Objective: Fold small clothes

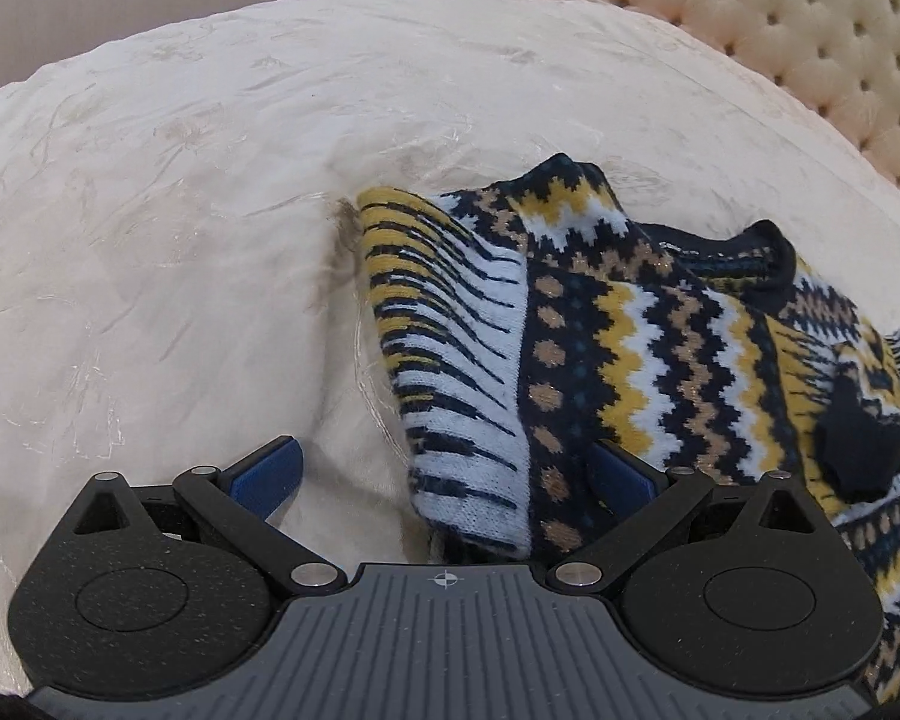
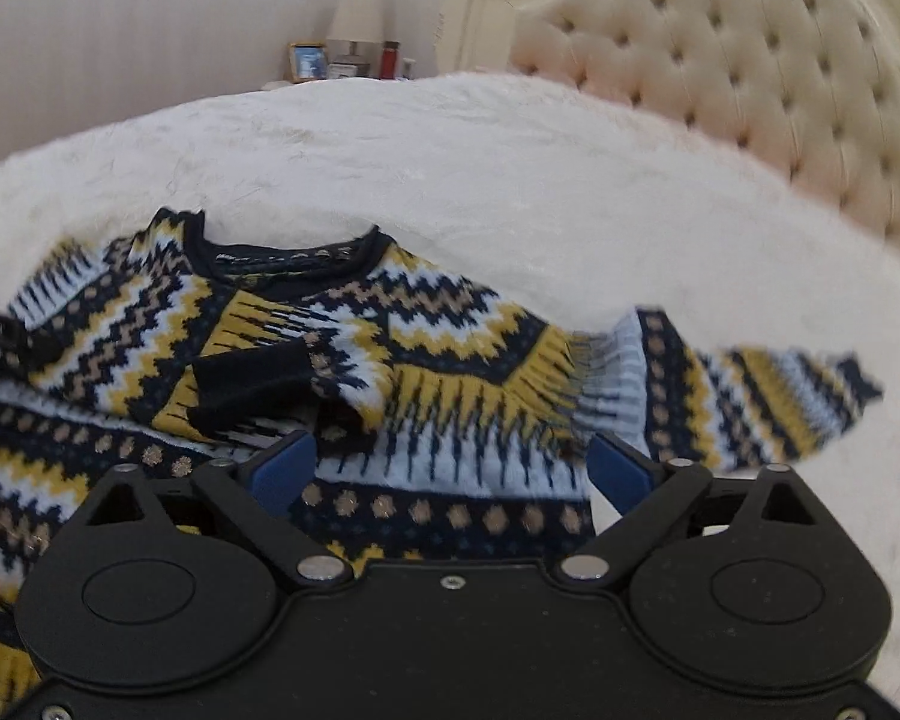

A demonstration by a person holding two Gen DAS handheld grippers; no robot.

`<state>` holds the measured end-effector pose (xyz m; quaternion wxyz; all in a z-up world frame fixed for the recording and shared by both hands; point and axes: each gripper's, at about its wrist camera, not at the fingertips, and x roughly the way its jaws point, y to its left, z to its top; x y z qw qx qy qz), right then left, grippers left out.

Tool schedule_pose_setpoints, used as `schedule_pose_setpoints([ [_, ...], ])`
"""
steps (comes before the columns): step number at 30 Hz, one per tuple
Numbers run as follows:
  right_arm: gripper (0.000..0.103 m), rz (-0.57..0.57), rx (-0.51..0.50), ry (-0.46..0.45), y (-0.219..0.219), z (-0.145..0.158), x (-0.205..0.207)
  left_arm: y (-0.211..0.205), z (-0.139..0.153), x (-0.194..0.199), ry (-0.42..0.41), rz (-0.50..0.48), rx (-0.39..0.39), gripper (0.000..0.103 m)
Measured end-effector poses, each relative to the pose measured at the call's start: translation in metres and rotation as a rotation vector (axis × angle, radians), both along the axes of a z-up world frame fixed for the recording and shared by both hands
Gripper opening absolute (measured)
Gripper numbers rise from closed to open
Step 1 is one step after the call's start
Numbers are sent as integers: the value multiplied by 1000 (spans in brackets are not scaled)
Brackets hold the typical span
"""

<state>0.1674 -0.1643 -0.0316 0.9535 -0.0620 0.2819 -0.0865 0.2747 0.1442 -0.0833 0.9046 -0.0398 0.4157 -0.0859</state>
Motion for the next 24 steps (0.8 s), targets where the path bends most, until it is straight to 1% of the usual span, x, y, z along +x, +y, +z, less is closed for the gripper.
schedule_pose_setpoints([
  [3,95,32,-75,-2,13,-6,9,3,-1,0,8,-10,-8,103],
  [6,94,54,-147,28,22,-17,25,4,-1,0,8,-16,-7,103],
  [11,91,62,-168,50,27,-30,50,4,-2,0,5,-19,-7,103],
  [13,91,51,-128,39,23,-29,57,4,-1,0,6,-18,-8,103],
  [15,91,1,-48,28,9,-26,63,4,-2,-1,6,-17,-9,103],
  [18,90,-142,105,11,-29,-20,62,3,-2,-1,4,-14,-9,103],
  [20,90,-234,177,10,-55,-20,55,4,-2,-1,3,-12,-10,103],
  [21,90,-261,205,10,-65,-20,51,4,-2,-1,2,-10,-10,103],
  [24,90,-284,269,17,-79,-21,46,4,-2,-1,2,-9,-8,103],
])
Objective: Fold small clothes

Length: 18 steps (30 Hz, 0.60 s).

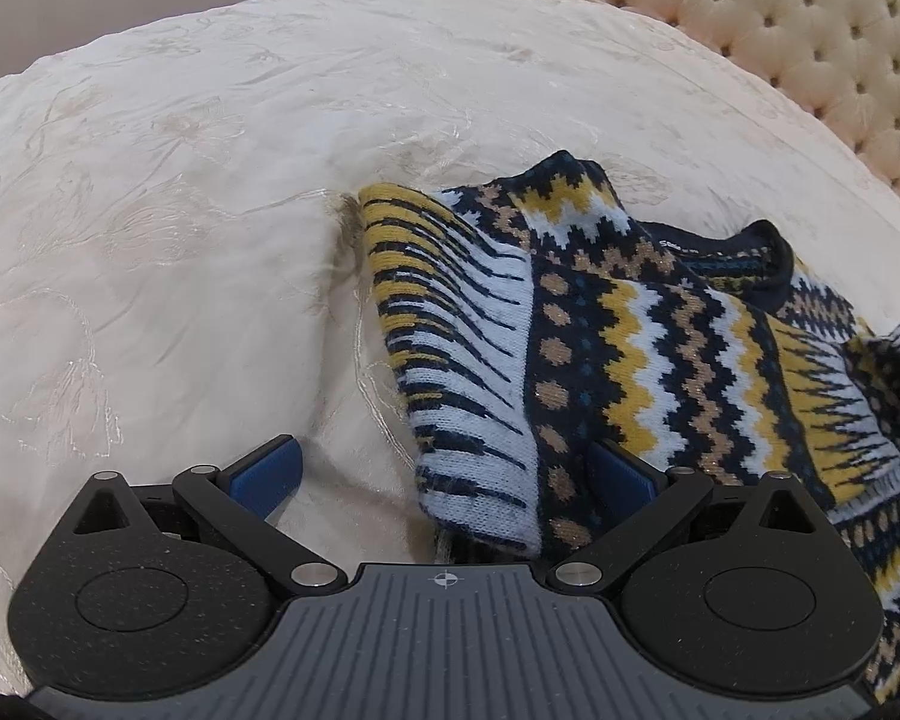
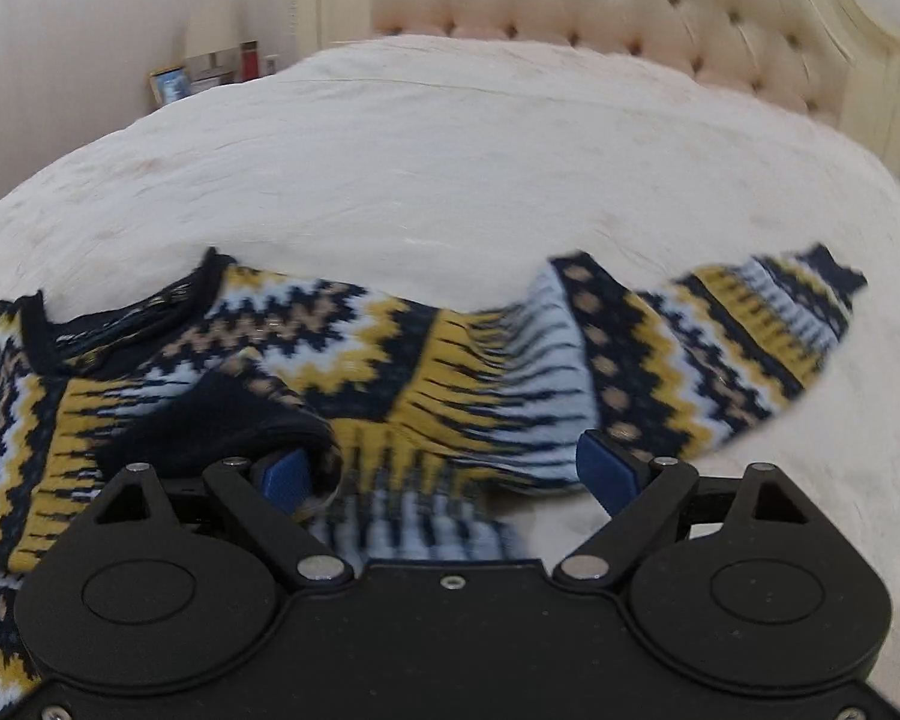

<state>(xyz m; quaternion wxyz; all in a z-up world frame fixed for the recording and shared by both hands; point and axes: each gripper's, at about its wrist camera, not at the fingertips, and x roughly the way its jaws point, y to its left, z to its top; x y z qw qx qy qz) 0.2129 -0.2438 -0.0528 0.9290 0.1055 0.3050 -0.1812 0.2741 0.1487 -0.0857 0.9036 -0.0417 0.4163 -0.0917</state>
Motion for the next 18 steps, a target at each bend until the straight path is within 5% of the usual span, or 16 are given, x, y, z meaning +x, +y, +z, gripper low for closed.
schedule_pose_setpoints([
  [3,90,-25,78,-12,-9,1,-2,1,0,0,-1,-1,-5,103],
  [9,90,-61,-6,-62,-15,20,-10,1,0,-1,-1,2,-6,103],
  [13,87,79,-76,-132,7,35,-6,1,0,-1,-1,6,-8,103],
  [18,64,291,-142,-97,40,39,35,1,0,-2,-11,6,-12,103],
])
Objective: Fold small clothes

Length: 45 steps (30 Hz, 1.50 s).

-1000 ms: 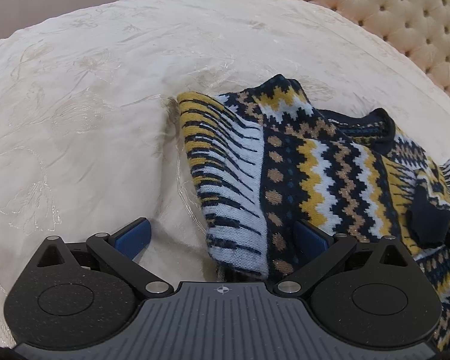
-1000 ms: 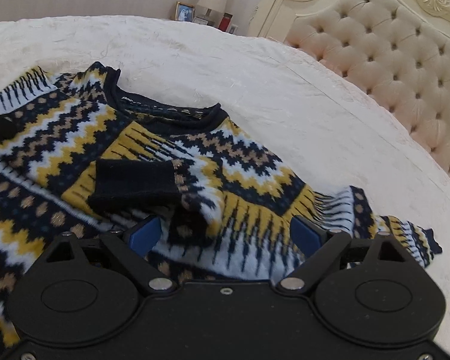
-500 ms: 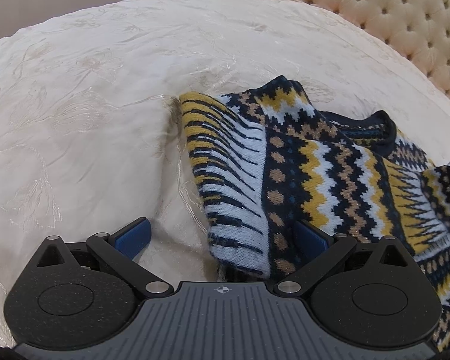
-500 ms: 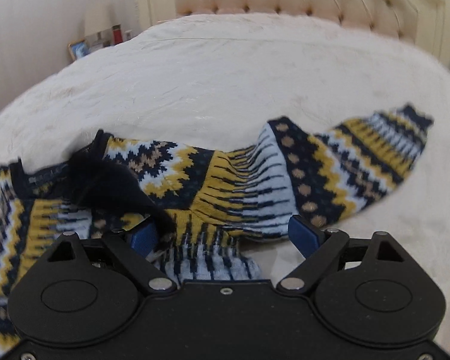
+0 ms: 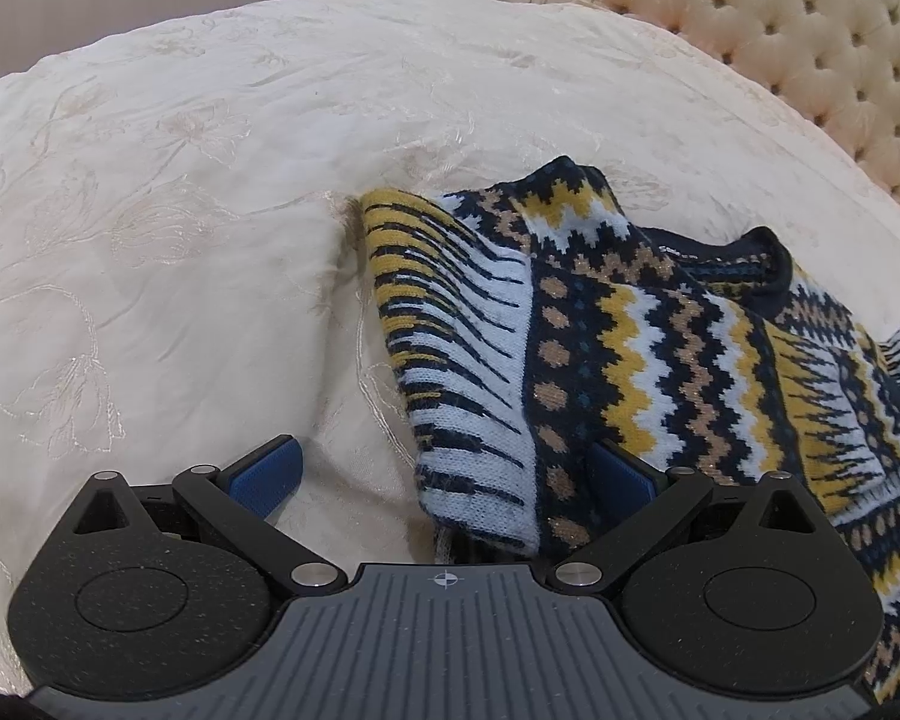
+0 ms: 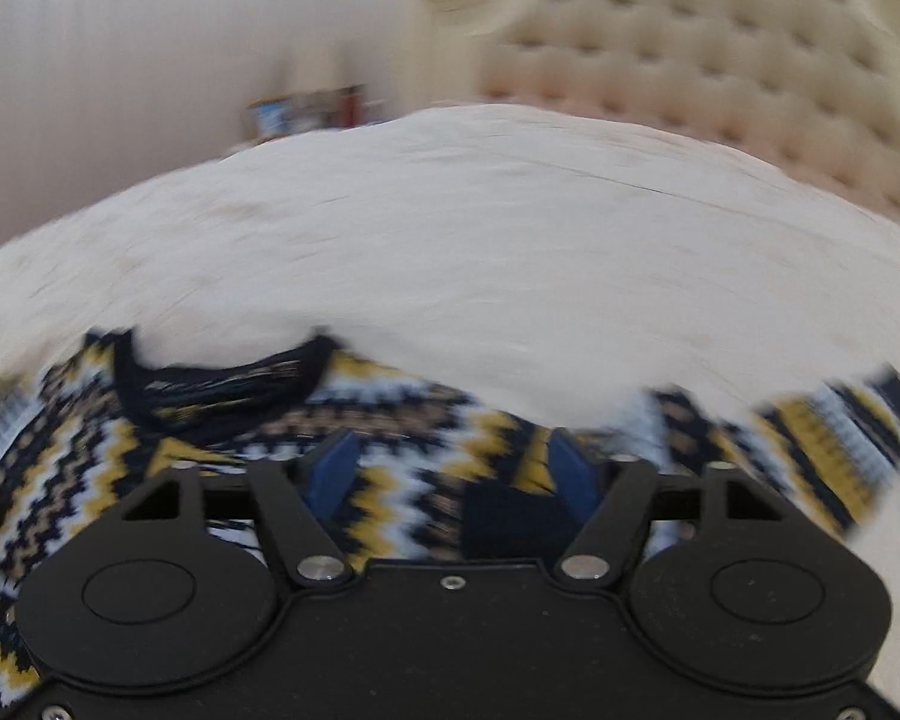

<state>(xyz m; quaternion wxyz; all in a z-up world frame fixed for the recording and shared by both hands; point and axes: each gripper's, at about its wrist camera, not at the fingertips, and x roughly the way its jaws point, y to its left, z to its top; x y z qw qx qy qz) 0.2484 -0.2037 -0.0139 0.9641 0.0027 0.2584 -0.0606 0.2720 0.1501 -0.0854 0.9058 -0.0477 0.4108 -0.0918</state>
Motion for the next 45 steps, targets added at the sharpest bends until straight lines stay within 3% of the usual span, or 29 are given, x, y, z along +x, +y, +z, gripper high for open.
schedule_pose_setpoints([
  [7,64,90,-56,69,4,-22,76,0,1,-3,-7,16,-5,102],
  [16,70,189,38,125,-10,-38,111,-7,17,-5,-84,30,-42,100],
  [17,62,216,47,127,-11,-40,109,-8,17,-4,-91,35,-42,100],
  [19,35,279,86,131,-12,-40,107,-7,16,-4,-100,42,-47,100],
  [20,15,295,81,129,-10,-39,104,-7,15,-3,-102,46,-55,100],
  [23,13,291,40,100,-10,-34,98,-6,13,-2,-102,57,-68,100],
  [25,6,219,37,73,-20,-32,99,-6,13,-2,-112,70,-62,100],
  [28,4,104,30,118,-31,-40,109,-5,12,-1,-116,90,-46,100],
  [31,4,85,56,117,-34,-44,108,-3,10,0,-107,105,-37,100],
  [34,21,143,154,27,-35,-30,96,-3,8,1,-97,110,-34,100],
  [36,70,184,155,25,-30,-24,100,-4,7,1,-87,110,-22,100],
  [37,84,202,157,40,-28,-23,103,-4,6,2,-82,110,-16,100],
  [38,88,221,163,49,-25,-25,107,-4,5,2,-78,110,-14,100],
  [41,84,258,174,91,-17,-31,114,-4,4,1,-72,106,-11,100],
  [43,73,298,177,131,-8,-40,118,-3,4,0,-73,106,-13,100],
  [44,54,317,161,153,-3,-44,120,-4,4,0,-73,106,-11,100],
  [45,21,332,115,162,5,-45,118,-4,4,0,-74,105,-9,100],
])
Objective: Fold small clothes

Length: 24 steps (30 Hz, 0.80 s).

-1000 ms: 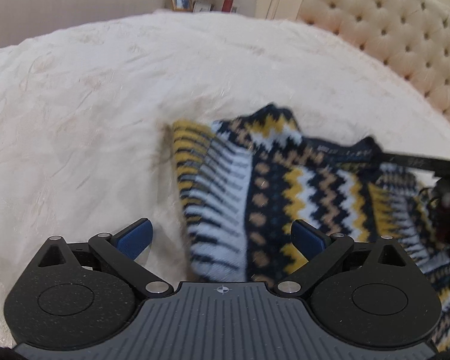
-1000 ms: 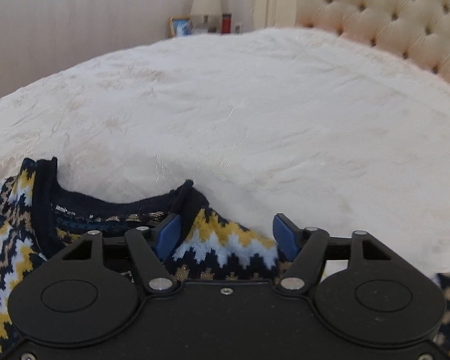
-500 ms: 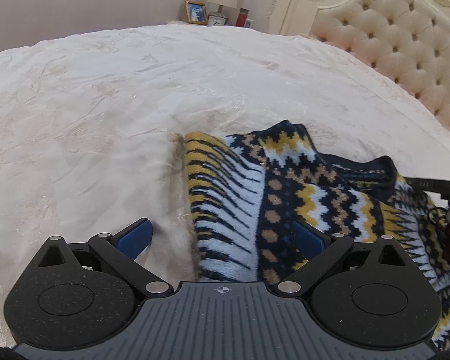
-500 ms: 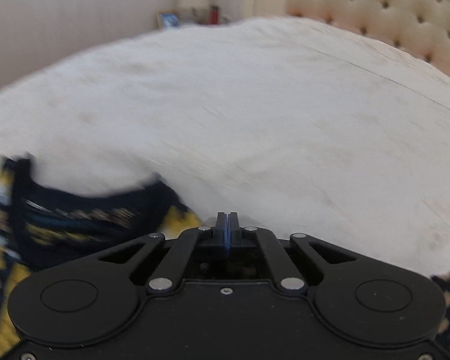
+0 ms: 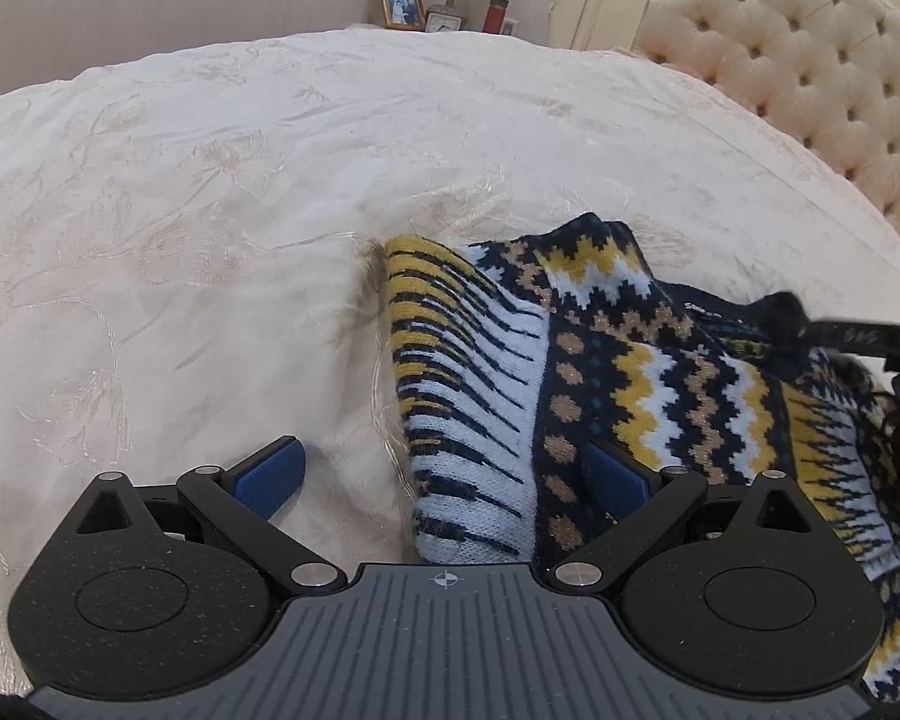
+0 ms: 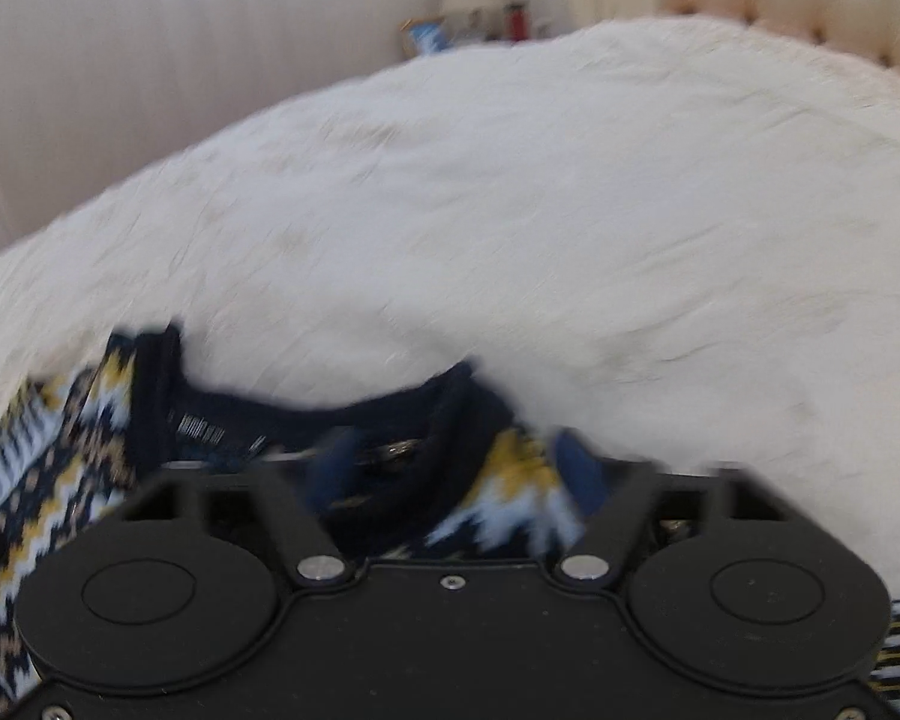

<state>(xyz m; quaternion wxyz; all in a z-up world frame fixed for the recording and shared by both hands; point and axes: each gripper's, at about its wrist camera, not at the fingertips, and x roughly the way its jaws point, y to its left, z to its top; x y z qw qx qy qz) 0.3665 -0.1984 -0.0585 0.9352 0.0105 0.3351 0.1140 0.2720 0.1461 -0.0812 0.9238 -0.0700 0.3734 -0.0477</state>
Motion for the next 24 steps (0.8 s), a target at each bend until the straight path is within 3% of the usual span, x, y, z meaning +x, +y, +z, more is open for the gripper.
schedule_pose_setpoints([
  [3,18,19,-128,-67,18,8,-11,-1,3,-1,-16,0,-2,100],
  [5,17,-77,-143,-117,9,14,-12,-3,5,-2,-34,2,6,100],
  [8,18,-151,-81,-29,-3,2,6,-4,3,-1,-25,14,22,100],
  [11,31,-159,-74,-40,1,-1,6,-3,-5,1,-15,18,30,100],
  [12,44,-168,-40,-51,-2,2,3,-3,-7,2,-15,17,35,100],
  [15,67,-214,85,-105,-28,18,-14,-6,-8,0,-20,12,57,102],
  [20,77,-367,258,-188,-98,46,-67,-12,-12,-4,-38,9,96,103],
  [24,77,-538,219,-174,-161,49,-116,-15,-15,-7,-63,18,114,103],
])
